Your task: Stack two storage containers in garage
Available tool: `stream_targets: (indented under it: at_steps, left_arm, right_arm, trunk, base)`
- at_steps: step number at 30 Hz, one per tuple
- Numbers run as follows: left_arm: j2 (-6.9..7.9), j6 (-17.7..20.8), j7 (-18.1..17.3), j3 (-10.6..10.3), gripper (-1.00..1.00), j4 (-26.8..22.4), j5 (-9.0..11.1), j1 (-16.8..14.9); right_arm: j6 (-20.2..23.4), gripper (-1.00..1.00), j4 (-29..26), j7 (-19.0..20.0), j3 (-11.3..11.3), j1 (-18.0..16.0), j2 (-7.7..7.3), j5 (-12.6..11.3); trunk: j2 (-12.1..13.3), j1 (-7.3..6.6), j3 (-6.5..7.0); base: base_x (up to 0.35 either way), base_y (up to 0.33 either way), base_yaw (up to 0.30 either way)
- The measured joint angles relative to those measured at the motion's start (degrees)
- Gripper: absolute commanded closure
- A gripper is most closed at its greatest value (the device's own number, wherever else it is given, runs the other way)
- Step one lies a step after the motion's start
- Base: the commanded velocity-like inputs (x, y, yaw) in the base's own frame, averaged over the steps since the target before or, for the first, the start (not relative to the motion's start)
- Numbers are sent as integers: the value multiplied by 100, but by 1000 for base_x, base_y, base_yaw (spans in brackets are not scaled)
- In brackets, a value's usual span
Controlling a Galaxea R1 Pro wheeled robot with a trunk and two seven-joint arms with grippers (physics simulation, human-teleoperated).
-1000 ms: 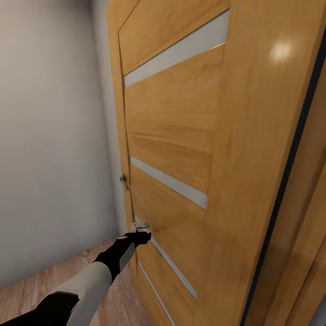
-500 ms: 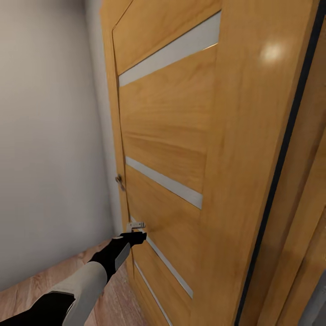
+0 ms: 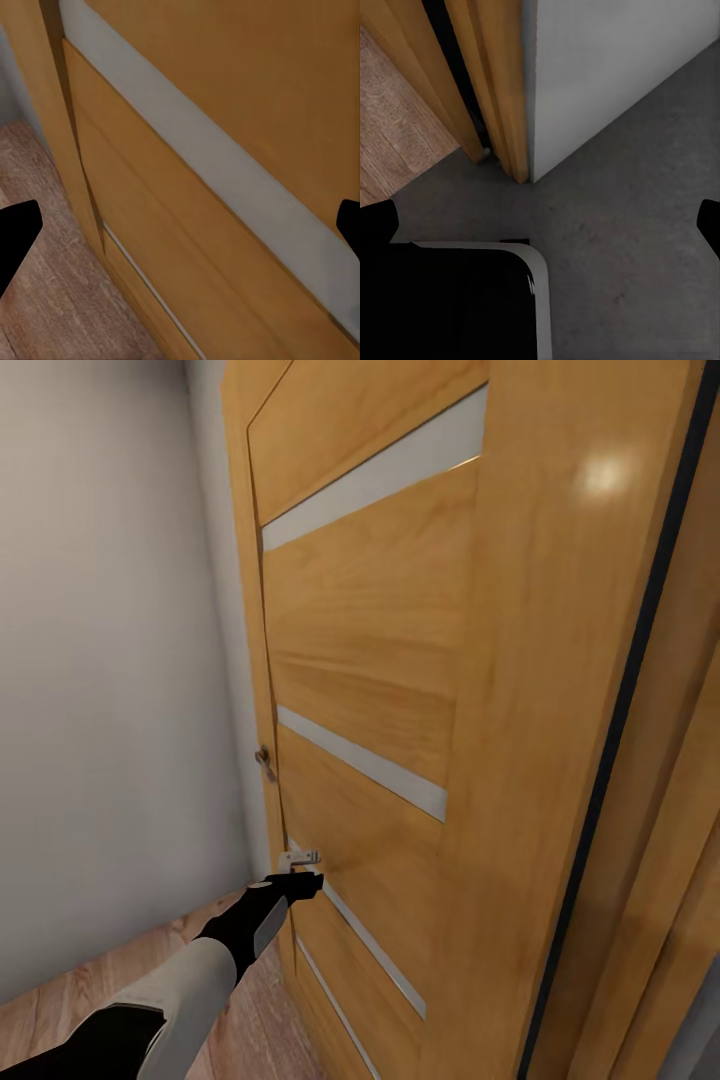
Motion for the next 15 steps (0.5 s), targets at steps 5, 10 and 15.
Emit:
stream_targets:
  at_steps: [5, 10, 15]
  left_arm:
    - [61, -1, 3, -6, -100, 4, 10, -1]
    - [96, -2, 1, 0, -100, 2, 2, 1]
    - [96, -4, 1, 1, -100, 2, 1, 1]
  right_arm:
    - [3, -100, 0, 0, 7, 0, 0, 1]
    - [7, -100, 0, 0, 8, 0, 0, 0]
    - [1, -100, 0, 0, 1, 0, 0, 0]
  trunk:
    - [-1, 0, 0]
    - [0, 0, 0]
    - [0, 0, 0]
  base:
    - [0, 0, -88]
    - [0, 0, -41]
    - [0, 0, -6]
